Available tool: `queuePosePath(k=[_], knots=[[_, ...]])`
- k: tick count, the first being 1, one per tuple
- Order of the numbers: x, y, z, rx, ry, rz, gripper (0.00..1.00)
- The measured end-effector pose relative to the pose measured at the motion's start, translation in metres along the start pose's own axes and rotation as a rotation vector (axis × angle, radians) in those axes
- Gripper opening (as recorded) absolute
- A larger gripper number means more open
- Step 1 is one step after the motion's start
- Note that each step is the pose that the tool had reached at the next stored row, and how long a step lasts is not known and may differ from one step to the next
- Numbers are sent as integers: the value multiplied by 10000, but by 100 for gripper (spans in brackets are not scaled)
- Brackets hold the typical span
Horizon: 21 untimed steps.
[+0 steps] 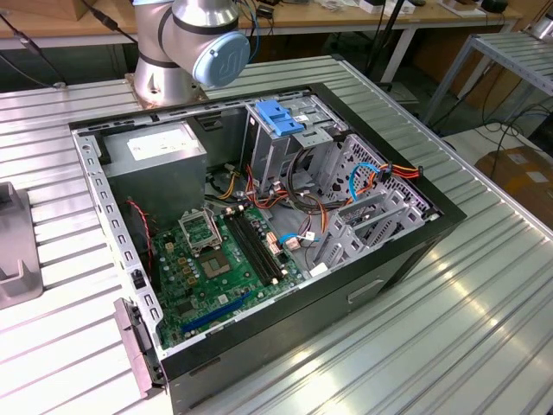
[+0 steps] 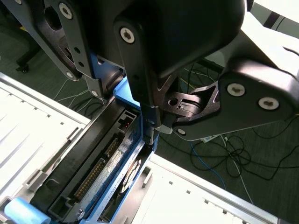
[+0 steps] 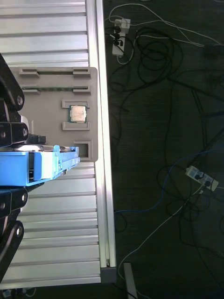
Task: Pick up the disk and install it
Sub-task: 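Pick up the disk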
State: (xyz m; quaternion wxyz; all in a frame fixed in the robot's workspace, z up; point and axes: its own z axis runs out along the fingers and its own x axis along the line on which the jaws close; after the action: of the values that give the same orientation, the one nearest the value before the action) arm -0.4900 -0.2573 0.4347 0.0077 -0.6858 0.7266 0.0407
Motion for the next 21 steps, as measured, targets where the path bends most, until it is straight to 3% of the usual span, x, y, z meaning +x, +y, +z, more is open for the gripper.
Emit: queuePosePath(k=[21], knots=[[-5,4,-77,0,0,0,37]])
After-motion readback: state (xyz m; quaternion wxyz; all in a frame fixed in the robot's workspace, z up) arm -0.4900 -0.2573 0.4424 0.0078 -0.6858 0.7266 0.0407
